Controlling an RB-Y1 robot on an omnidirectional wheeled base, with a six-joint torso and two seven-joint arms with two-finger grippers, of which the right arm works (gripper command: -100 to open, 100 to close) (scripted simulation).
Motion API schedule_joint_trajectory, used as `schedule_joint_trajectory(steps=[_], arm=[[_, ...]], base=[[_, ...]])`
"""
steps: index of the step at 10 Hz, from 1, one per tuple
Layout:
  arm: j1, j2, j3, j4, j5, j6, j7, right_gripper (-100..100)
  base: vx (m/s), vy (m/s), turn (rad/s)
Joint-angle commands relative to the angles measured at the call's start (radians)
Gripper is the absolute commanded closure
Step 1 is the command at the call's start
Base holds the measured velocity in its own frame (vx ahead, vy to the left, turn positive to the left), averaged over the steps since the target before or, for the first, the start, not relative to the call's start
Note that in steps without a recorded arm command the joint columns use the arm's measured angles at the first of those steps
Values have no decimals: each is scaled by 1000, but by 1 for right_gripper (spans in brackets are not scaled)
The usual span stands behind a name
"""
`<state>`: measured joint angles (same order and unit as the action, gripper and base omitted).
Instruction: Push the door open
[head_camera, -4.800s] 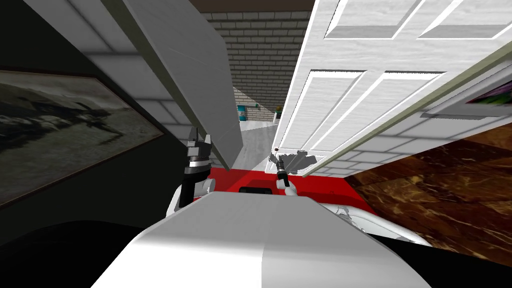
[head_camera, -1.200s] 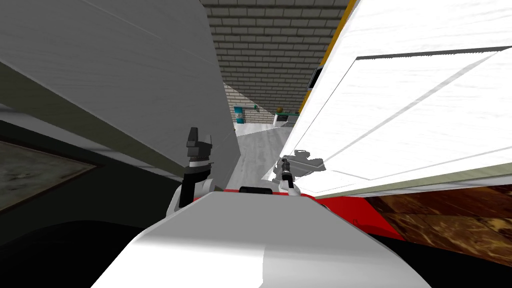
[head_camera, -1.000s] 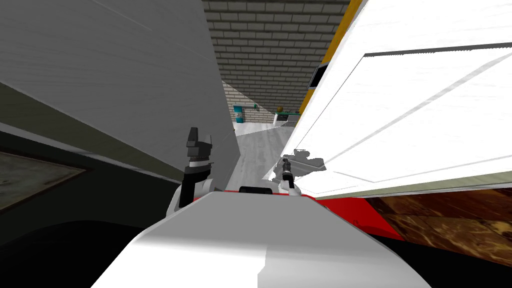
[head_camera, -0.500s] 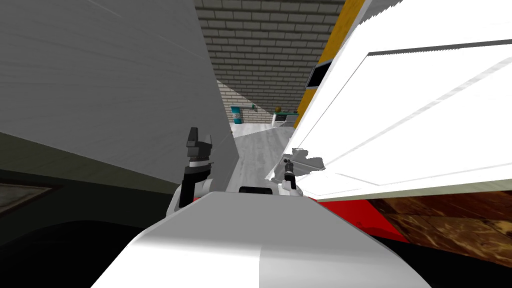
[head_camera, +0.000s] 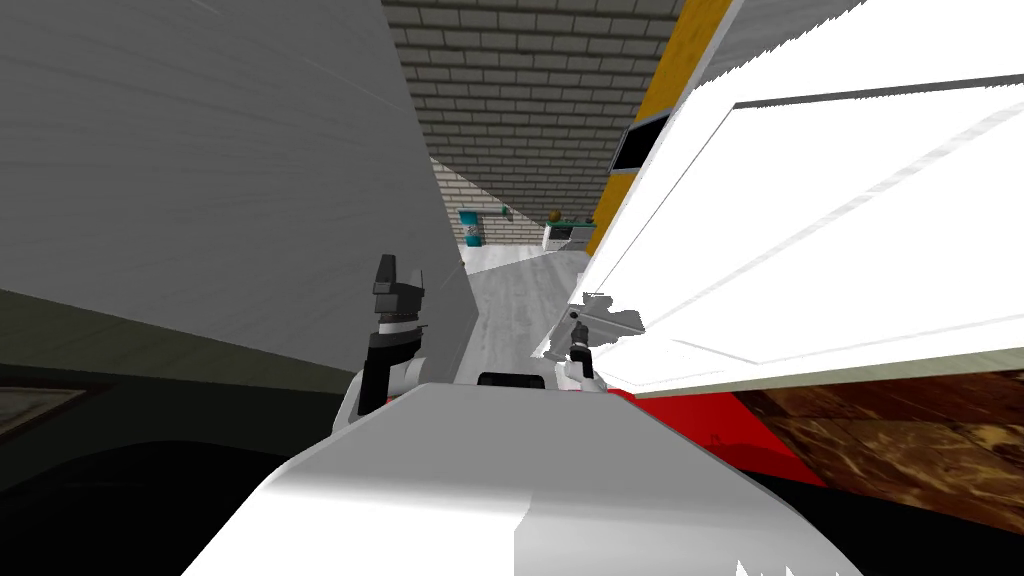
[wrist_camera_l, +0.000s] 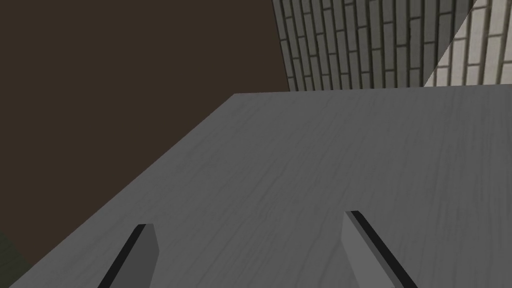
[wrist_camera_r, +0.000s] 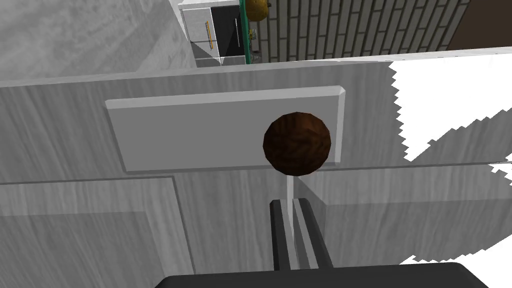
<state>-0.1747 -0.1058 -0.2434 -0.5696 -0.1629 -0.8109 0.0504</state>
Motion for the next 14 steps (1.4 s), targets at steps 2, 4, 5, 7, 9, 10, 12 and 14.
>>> schedule_joint_trajectory(steps=[2,4,5,7,9,10,12,14], arm=[[-4,5,4,3,3,-1,1,-100],[-6,10,8,-1,5,0,2,-100],[-6,12,9,-2,6,0,3,-100],[-3,10,6,-2,4,-3,3,-100],[-2,9,4,0,2,-8,3,-100],[-1,9,2,1,1,-11,4,-100],[2,9,-3,3,-1,-19,5,-100],[3,9,-6,5,-3,-24,6,-100]], base=[[-195,129,-26],[-199,80,-23],[-186,103,-22],[9,19,7],[180,-32,24],[202,-100,38],[208,-96,41],[201,-83,25]])
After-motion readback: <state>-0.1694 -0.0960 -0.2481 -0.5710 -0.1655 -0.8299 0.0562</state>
